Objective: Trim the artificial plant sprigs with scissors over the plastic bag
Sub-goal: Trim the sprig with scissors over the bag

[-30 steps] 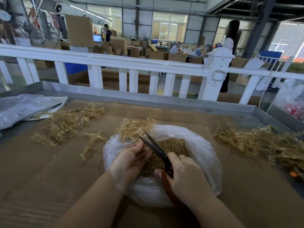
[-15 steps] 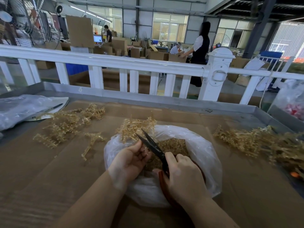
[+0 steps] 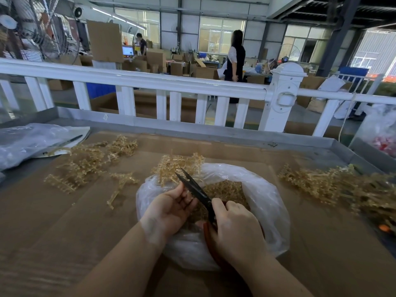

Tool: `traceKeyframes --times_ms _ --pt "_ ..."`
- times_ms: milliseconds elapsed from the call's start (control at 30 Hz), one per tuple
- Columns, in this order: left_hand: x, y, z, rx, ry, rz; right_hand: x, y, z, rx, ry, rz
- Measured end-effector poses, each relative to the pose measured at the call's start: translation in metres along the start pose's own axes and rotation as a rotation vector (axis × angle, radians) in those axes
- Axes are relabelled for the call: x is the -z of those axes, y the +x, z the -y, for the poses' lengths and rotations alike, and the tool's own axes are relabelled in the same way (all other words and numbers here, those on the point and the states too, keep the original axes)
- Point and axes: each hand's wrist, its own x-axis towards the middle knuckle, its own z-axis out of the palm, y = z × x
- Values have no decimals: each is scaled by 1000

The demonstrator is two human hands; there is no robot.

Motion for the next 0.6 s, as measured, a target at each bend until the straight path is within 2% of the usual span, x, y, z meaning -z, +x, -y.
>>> traceKeyframes --times_ms 600 --pt "-4 -1 5 -55 66 -14 2 0 -4 -26 109 41"
